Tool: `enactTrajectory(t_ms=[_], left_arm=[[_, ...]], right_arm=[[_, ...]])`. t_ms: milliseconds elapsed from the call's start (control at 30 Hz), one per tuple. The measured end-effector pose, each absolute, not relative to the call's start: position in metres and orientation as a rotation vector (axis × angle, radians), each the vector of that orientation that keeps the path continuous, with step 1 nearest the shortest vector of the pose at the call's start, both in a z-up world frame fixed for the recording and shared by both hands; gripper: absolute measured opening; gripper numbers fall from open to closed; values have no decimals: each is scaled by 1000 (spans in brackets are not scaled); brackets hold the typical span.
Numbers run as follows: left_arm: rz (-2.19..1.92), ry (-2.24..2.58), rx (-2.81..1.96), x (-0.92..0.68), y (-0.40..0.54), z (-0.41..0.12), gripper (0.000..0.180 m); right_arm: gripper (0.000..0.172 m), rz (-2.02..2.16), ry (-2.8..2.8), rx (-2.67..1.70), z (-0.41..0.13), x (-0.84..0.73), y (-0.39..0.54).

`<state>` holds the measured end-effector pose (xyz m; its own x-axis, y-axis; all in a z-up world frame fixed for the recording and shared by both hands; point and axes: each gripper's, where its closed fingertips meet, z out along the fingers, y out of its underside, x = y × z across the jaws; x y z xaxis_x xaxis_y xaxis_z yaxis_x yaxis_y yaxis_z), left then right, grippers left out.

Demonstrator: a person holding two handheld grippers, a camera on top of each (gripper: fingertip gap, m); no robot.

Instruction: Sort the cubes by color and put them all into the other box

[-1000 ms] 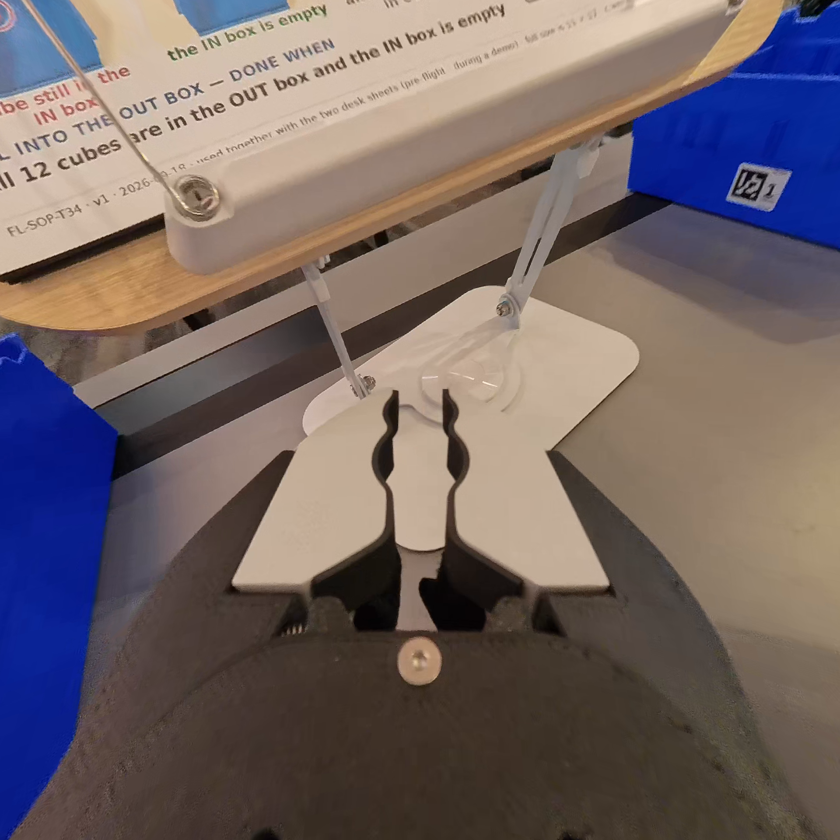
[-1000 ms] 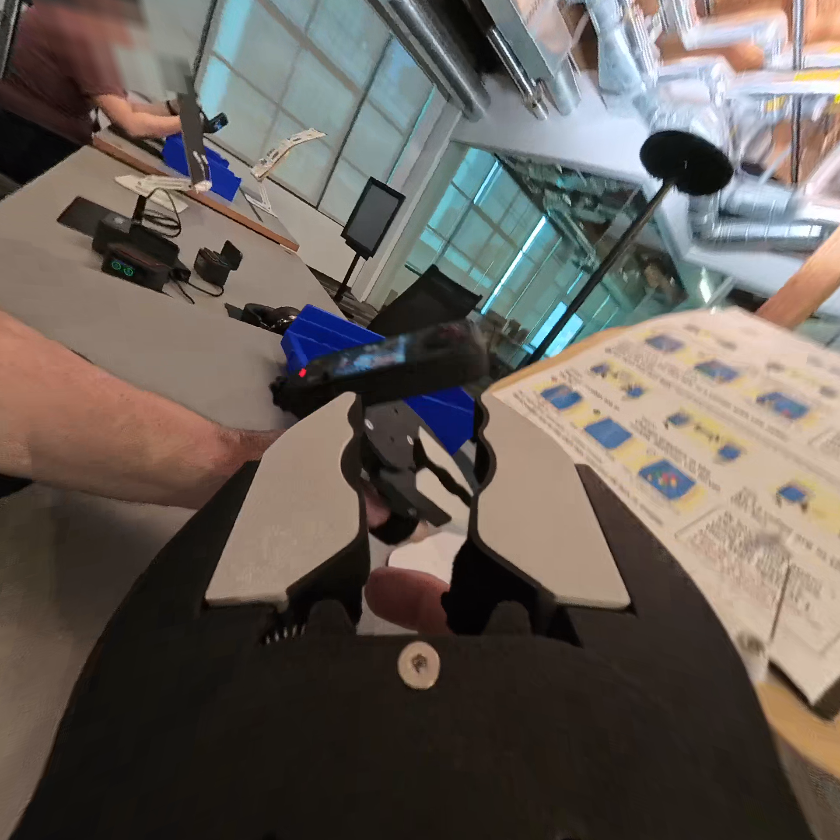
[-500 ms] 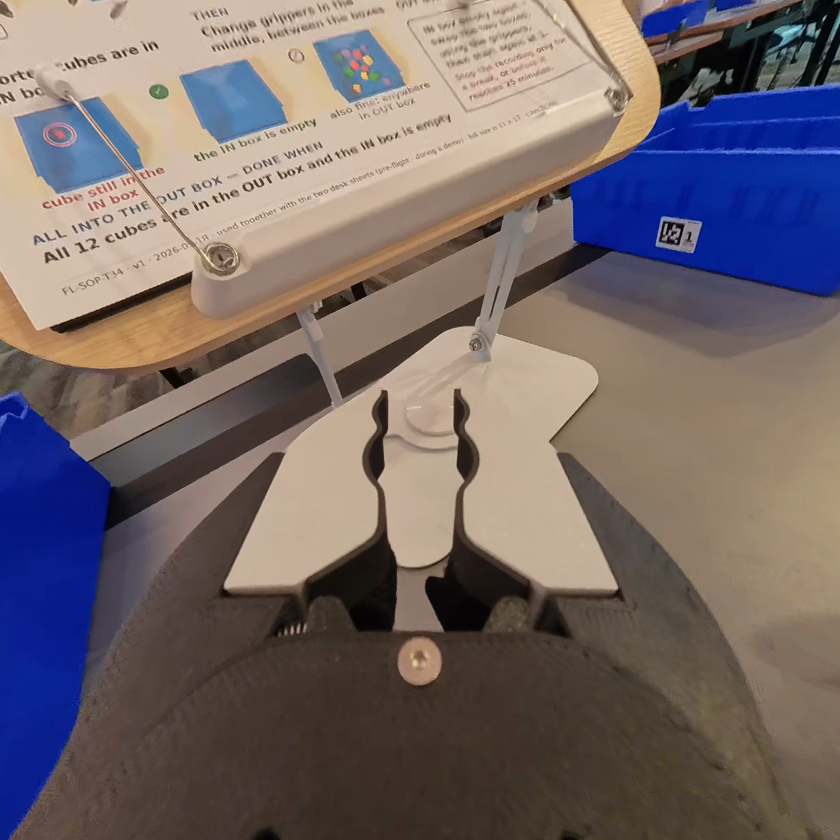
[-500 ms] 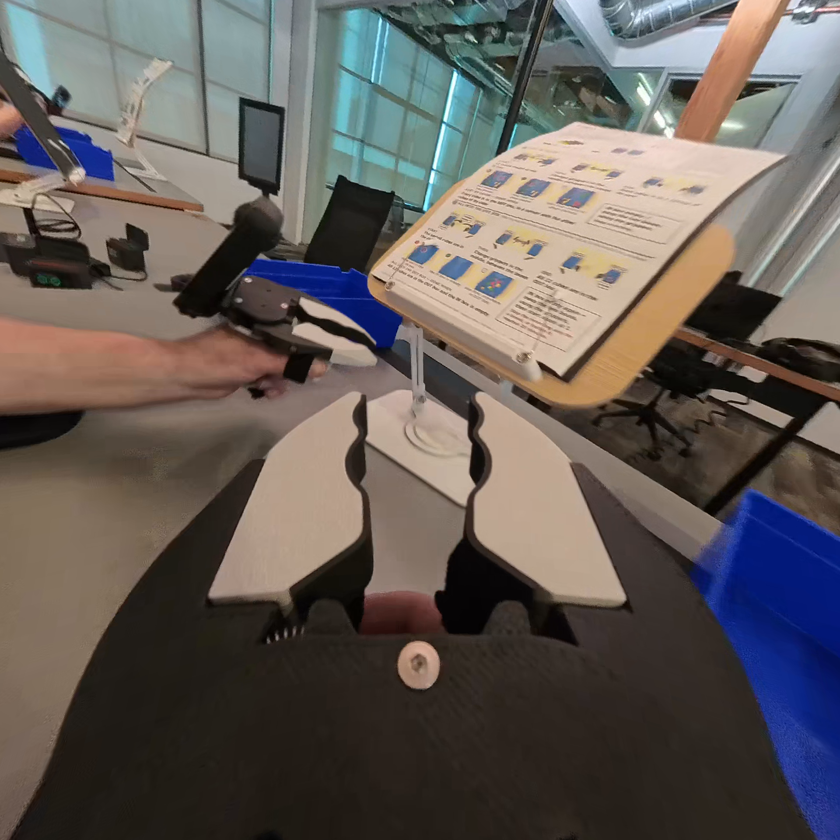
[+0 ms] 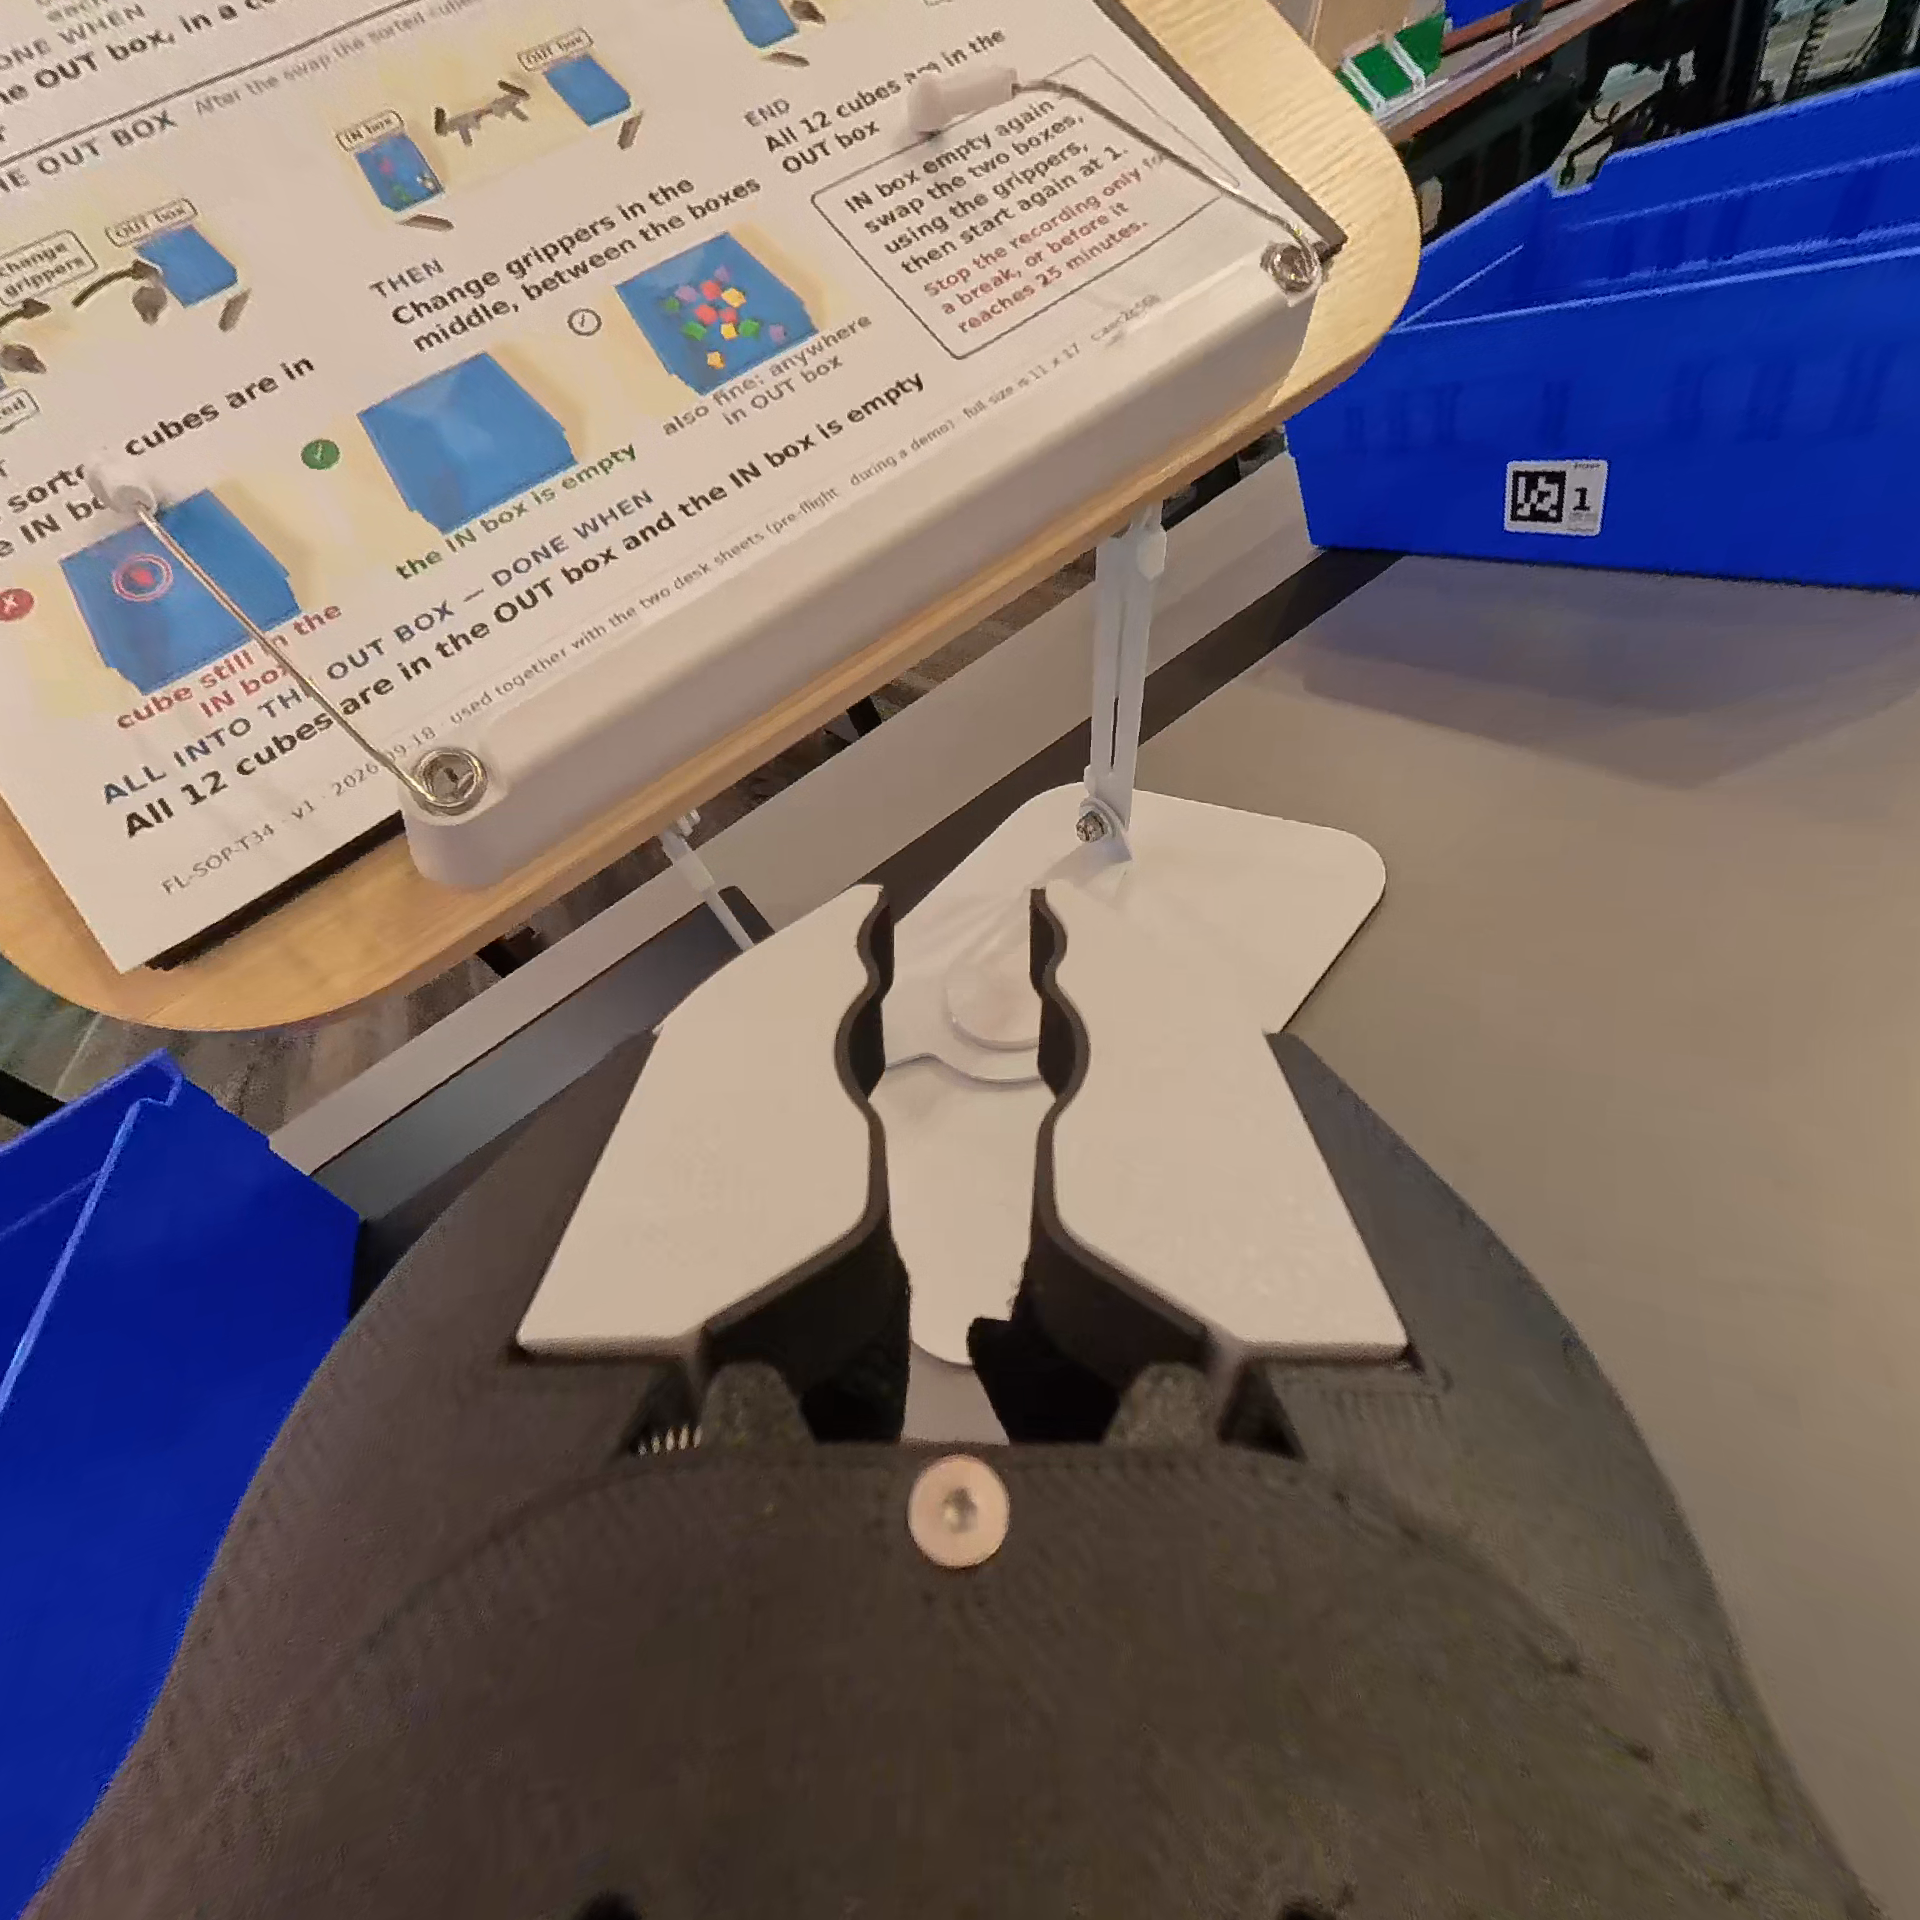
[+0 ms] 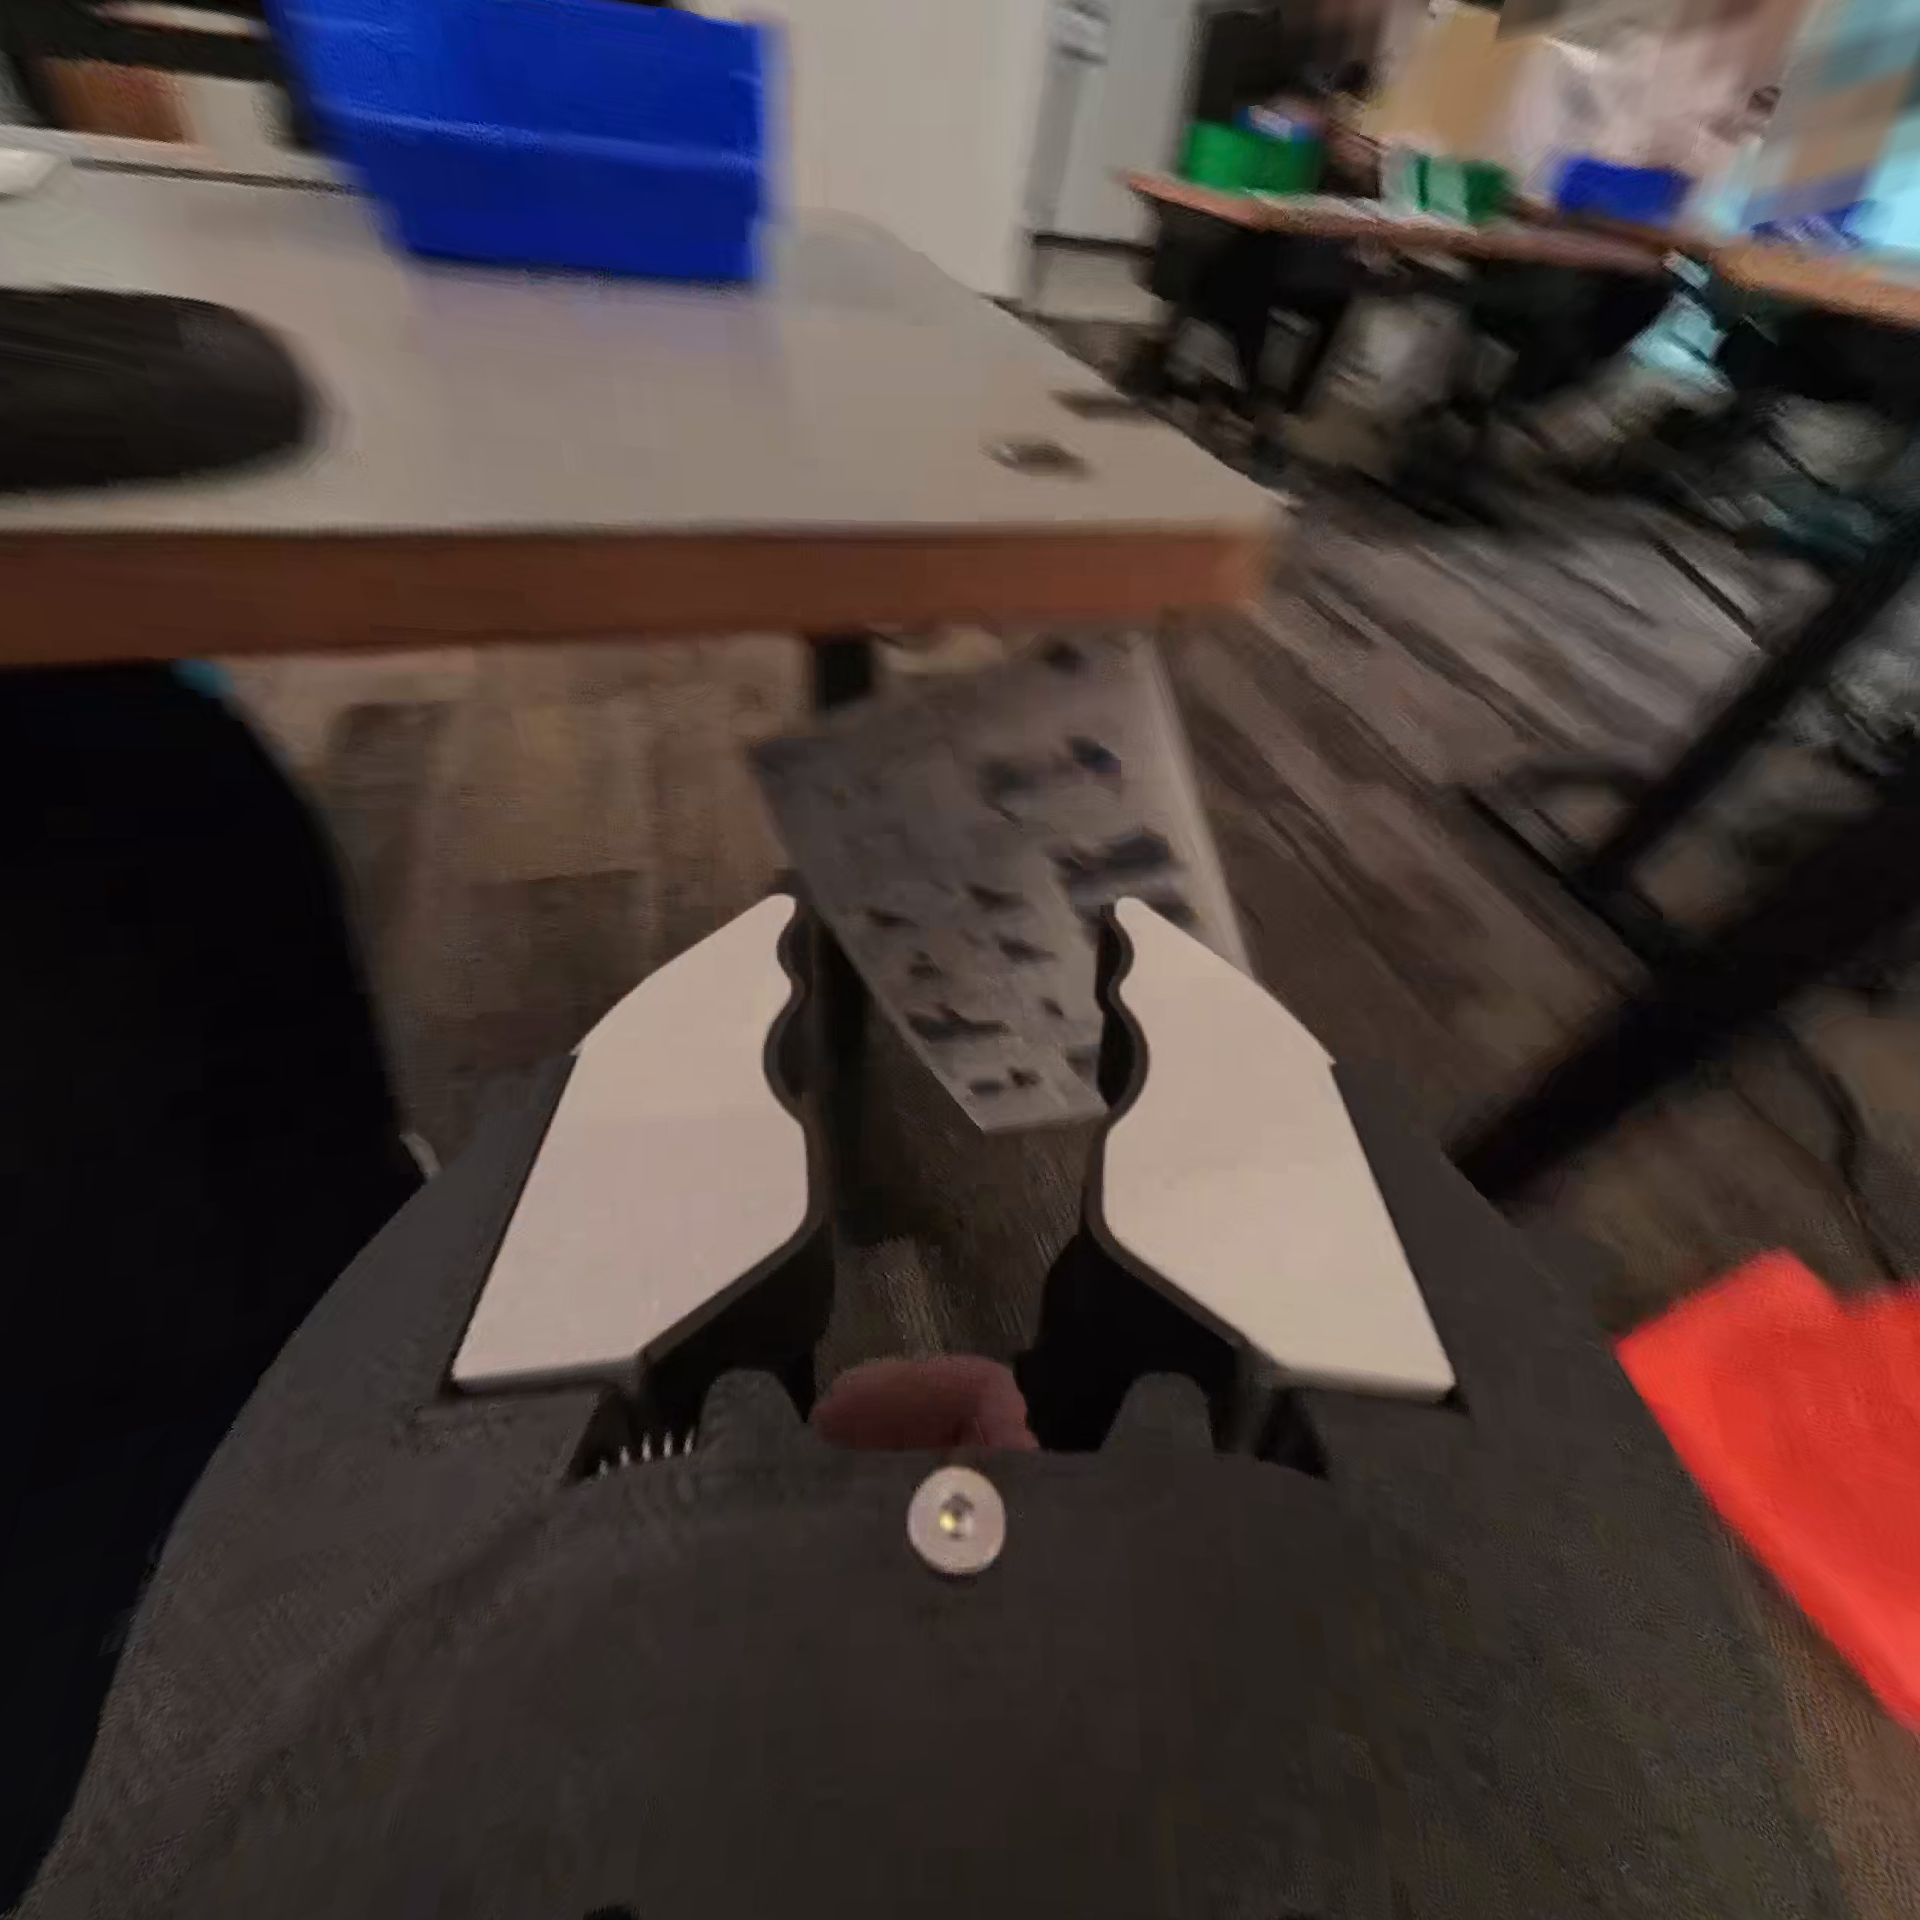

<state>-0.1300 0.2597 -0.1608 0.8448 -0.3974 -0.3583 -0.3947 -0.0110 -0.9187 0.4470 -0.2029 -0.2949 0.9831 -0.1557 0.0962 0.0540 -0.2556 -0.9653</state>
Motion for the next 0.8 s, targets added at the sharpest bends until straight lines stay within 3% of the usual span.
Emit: enactTrajectory(t_ms=[100,300,500,633,800], left_arm=[[-8,603,-1621,-132,262,-154,25],[19,571,-1606,-133,262,-142,25],[28,571,-1610,-130,254,-138,25],[42,584,-1606,-126,252,-134,25],[45,589,-1591,-118,254,-126,25]], right_arm=[[76,-410,239,-1799,-318,520,-247],[84,-523,216,-1678,-311,613,-227],[65,-294,62,-1522,-291,604,-180],[42,-308,3,-1503,-287,602,-167],[41,-313,31,-1461,-284,602,-166]])
